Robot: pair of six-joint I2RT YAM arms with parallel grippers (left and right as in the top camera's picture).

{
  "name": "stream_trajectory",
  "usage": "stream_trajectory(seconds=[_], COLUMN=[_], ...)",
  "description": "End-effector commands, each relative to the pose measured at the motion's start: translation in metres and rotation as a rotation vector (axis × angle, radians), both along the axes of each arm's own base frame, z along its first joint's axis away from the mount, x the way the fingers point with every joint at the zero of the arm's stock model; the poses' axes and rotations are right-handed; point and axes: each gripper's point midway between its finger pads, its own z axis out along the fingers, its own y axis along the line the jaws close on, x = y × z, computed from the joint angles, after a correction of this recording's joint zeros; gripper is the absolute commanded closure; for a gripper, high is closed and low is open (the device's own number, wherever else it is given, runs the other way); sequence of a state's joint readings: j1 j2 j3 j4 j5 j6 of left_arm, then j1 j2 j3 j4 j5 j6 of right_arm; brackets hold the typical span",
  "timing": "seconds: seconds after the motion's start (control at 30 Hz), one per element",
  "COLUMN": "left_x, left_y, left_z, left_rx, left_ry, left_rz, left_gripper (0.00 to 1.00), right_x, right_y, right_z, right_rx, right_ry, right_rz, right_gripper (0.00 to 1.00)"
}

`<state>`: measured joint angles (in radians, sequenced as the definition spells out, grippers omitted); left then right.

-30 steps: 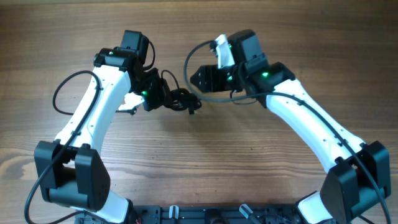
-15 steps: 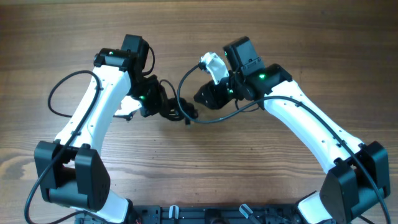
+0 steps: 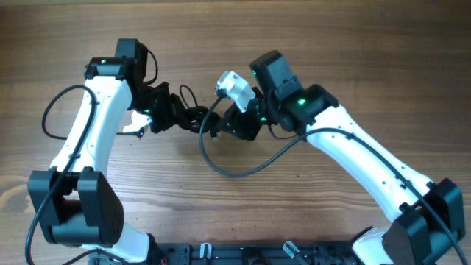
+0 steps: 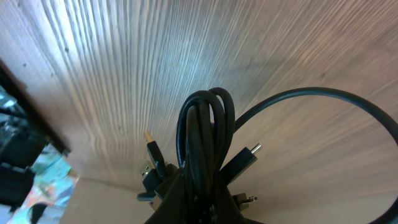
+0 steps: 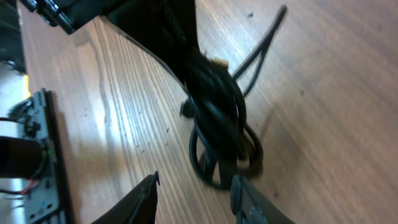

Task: Untangle cables

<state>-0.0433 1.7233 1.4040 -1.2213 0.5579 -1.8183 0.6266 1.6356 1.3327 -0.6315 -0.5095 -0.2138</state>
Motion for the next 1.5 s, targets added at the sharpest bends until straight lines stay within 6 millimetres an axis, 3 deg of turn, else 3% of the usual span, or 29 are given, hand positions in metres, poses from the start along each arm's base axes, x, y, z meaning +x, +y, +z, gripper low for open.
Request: stream_trajectory(seconds=[0.0,0.23,0.57,0.67,0.9,1.03,1.27,1.47], left_x=[-0.006,-0.006,-0.006,-0.006,-0.006,-0.006,-0.006,-0.006], left_y=[-0.014,-0.014,-0.014,-0.014,-0.014,-0.014,-0.014,-0.019], left_z=[0.012,0.012,0.012,0.012,0.012,0.012,0.012,0.016], left_rx=[-0.104,-0.103,-0.100,-0.100,-0.100,-0.100,-0.101,-0.139], left_ry=[-0.009,-0.014,-0.023,-0.025,-0.039,-0.039,-0.044,-0.057], left_rz=[-0.051,-0.058,-0.070,-0.073,-0.095,-0.095,-0.101,-0.118], left_gripper=[0.96,0.96,0.96,0.96,0.96,0.96,0.96,0.96], right_x=[0.000,-0.005,-0.012,-0.006,0.008,0.013,0.036,0.038], right_y=[0.012,0.026,0.028,0.020,0.019,0.025,0.022,0.025], right_z=[0.015,0.004,-0.022,-0.042,-0.066,-0.062,-0.053,-0.053], right_rx=[-0.009,-0.115,-0.170,-0.245,-0.306,-0.273,-0.244,-0.234], right_ry=[-0.129,-0.255,-0.200,-0.187,-0.195,-0.195,-0.193,-0.199], right_rz=[0.046,0.085,0.107,0.082,0.047,0.016,-0.184,-0.188], right_gripper=[0.62,0.70,0.73,0.73,0.72,0.71,0.71,0.67])
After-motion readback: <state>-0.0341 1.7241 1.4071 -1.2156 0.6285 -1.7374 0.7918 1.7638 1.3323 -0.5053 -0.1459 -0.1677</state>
